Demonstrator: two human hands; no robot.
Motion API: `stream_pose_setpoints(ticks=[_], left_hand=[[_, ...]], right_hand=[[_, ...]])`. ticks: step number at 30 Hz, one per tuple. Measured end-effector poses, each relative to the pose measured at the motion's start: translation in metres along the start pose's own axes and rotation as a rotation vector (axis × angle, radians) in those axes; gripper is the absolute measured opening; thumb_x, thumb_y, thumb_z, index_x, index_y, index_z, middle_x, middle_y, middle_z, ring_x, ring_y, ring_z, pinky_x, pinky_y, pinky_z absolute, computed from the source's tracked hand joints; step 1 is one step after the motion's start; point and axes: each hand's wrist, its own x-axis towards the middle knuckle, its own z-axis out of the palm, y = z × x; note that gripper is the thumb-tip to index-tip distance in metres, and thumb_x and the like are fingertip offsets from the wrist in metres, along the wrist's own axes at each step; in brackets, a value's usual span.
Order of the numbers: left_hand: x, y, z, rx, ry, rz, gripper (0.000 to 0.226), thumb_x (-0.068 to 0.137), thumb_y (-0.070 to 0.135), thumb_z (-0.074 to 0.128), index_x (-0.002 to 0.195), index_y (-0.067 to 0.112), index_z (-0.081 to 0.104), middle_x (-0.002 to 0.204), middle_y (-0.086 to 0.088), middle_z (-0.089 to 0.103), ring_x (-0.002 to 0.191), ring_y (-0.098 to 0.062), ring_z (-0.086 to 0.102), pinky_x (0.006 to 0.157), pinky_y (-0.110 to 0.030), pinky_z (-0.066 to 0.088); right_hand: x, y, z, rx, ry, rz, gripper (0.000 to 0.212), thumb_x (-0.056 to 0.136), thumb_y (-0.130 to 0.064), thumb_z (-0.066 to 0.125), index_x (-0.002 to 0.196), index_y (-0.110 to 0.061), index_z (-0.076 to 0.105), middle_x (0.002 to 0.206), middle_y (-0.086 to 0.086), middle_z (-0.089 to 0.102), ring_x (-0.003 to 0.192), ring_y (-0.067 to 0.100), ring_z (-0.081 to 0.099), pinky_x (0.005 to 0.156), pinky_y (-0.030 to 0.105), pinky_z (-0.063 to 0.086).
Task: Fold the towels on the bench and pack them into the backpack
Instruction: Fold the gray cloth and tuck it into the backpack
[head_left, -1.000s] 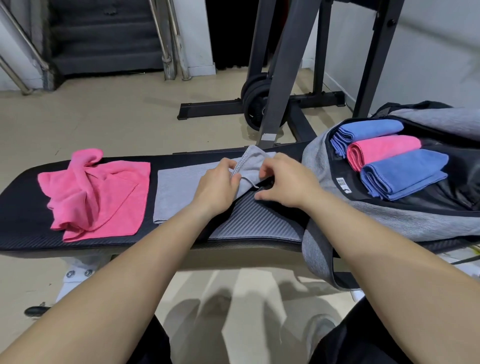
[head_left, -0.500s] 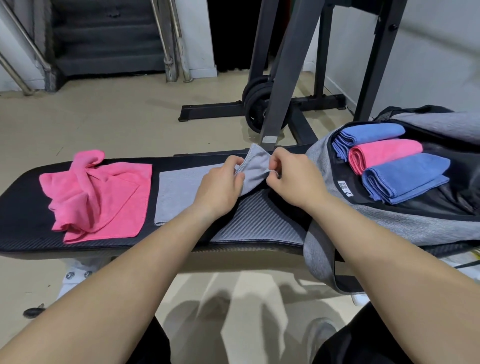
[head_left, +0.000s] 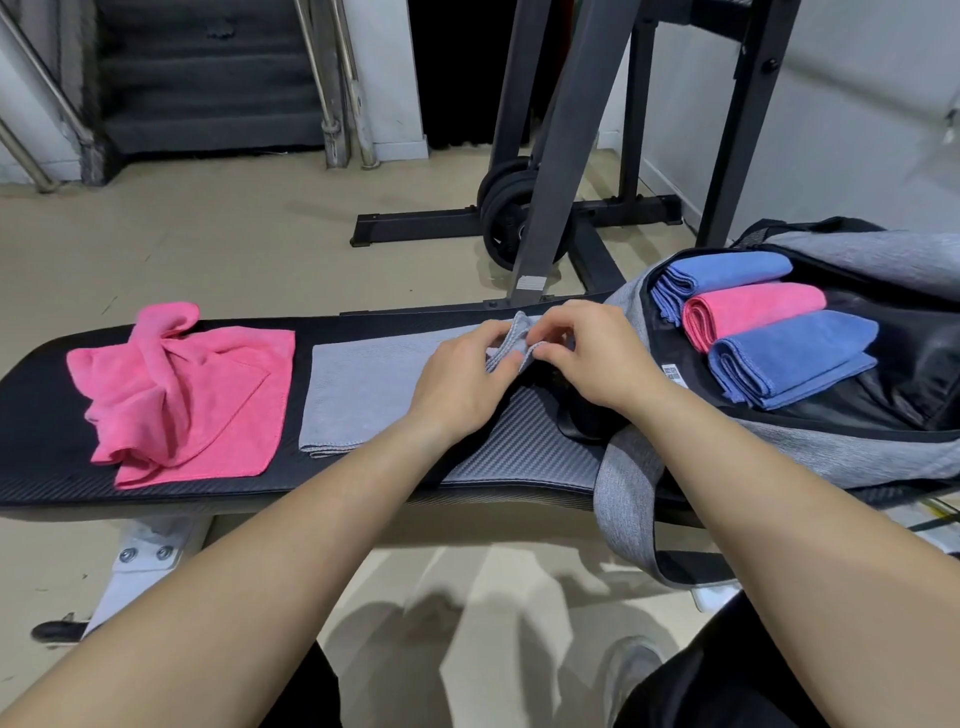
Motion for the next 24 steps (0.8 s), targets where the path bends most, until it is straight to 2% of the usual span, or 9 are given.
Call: stream_pose_setpoints(ticks=[6,11,16,19,21,24], left_hand=[[0.007,0.009,0.012,-0.006,0.082,-0.018,0.027,0.099,0.042,0.050,0.120,0.034,0.065,0.100,0.005,0.074,0.097,-0.022,0.065,0.083,-0.042,0.052],[0.008,0.015,0.015,-0.034,0.092,-0.003,0.029,0.100,0.045,0.046,0.117,0.038,0.069,0.094,0.006,0.074,0.092,-0.019,0.064,0.079,-0.037,0.050],[0.007,0.016,0.016,-0.067,0.030,0.025,0.033,0.101,0.044,0.039,0.112,0.038,0.070,0.084,0.007,0.070,0.085,-0.018,0.061,0.076,-0.038,0.049],[0.006,0.016,0.015,-0.088,-0.047,0.028,0.026,0.097,0.042,0.044,0.111,0.038,0.067,0.082,0.009,0.068,0.083,-0.016,0.060,0.073,-0.037,0.048],[0.003,0.016,0.013,-0.082,-0.103,0.034,0.029,0.090,0.038,0.053,0.117,0.041,0.063,0.087,0.009,0.070,0.083,-0.014,0.063,0.075,-0.037,0.051],[-0.001,0.013,0.011,-0.052,-0.137,0.062,0.042,0.084,0.029,0.062,0.125,0.037,0.059,0.091,0.008,0.071,0.085,-0.016,0.064,0.079,-0.039,0.053]], right_hand=[[0.002,0.004,-0.004,0.050,0.019,0.020,0.016,0.085,-0.021,0.076,0.080,-0.033,0.067,0.082,-0.010,0.071,0.083,0.009,0.065,0.083,0.040,0.054],[0.001,0.009,-0.008,0.018,0.031,-0.014,0.009,0.086,-0.022,0.075,0.083,-0.029,0.070,0.086,-0.011,0.068,0.085,0.011,0.062,0.083,0.040,0.053],[0.001,0.011,-0.010,-0.009,0.045,-0.039,0.006,0.086,-0.025,0.075,0.084,-0.028,0.070,0.086,-0.012,0.062,0.085,0.010,0.057,0.082,0.038,0.051],[0.000,0.013,-0.011,-0.038,0.052,-0.051,0.009,0.086,-0.025,0.074,0.084,-0.027,0.066,0.086,-0.013,0.060,0.085,0.011,0.056,0.082,0.039,0.050],[-0.001,0.012,-0.012,-0.029,0.065,-0.062,0.016,0.085,-0.022,0.075,0.089,-0.025,0.061,0.088,-0.015,0.055,0.085,0.010,0.053,0.081,0.038,0.049],[-0.002,0.009,-0.012,-0.026,0.038,-0.090,0.028,0.086,-0.019,0.075,0.110,-0.024,0.061,0.105,-0.014,0.053,0.095,0.006,0.052,0.083,0.034,0.047]])
